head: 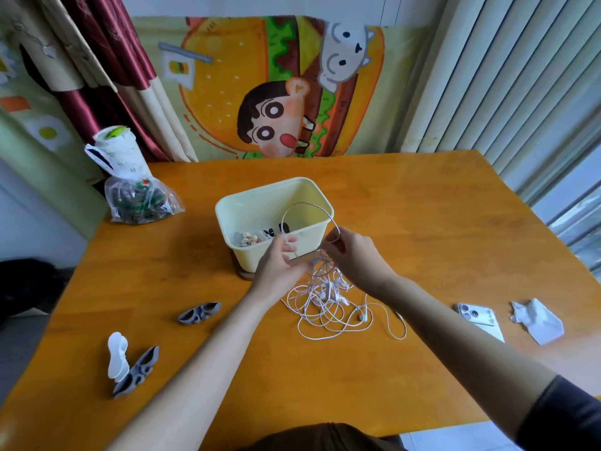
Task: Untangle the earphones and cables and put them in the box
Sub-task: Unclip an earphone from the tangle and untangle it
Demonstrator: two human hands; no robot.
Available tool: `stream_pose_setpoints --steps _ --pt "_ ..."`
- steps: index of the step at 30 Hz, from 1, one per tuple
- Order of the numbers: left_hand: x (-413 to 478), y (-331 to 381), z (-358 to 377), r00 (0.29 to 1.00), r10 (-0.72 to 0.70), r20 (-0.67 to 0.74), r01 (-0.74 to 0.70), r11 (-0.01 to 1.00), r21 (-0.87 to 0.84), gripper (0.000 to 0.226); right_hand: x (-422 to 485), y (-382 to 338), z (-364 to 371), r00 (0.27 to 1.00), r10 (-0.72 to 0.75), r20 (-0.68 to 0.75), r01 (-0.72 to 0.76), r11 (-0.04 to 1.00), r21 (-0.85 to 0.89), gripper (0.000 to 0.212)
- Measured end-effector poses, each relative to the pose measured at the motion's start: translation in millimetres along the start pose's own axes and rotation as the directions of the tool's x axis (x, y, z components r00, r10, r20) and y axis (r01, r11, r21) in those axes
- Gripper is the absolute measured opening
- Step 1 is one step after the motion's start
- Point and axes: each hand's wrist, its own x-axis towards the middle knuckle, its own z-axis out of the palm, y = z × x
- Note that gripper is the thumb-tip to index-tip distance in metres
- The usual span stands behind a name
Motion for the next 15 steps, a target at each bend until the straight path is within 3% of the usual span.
stream_pose_setpoints --steps 4,11,15 --pt "-3.6 8.5 3.0 0.982 0.057 0.178 -0.052 0.998 -0.032 0.03 -0.4 1.4 3.5 0.999 0.023 0.022 -0.024 1.0 0.011 0.012" --pt "-12.2 17.3 6.8 0.965 -0.049 0.258 0.115 0.961 -0.249 0.033 1.5 7.8 0.0 0.999 0.019 0.044 -0.019 1.0 -0.004 0.011" --pt "-10.0 9.2 9.8 0.968 0.002 0.25 0.077 0.949 -0.305 0.016 0.6 7.2 1.2 0.998 0.052 0.029 -0.053 0.998 0.023 0.013"
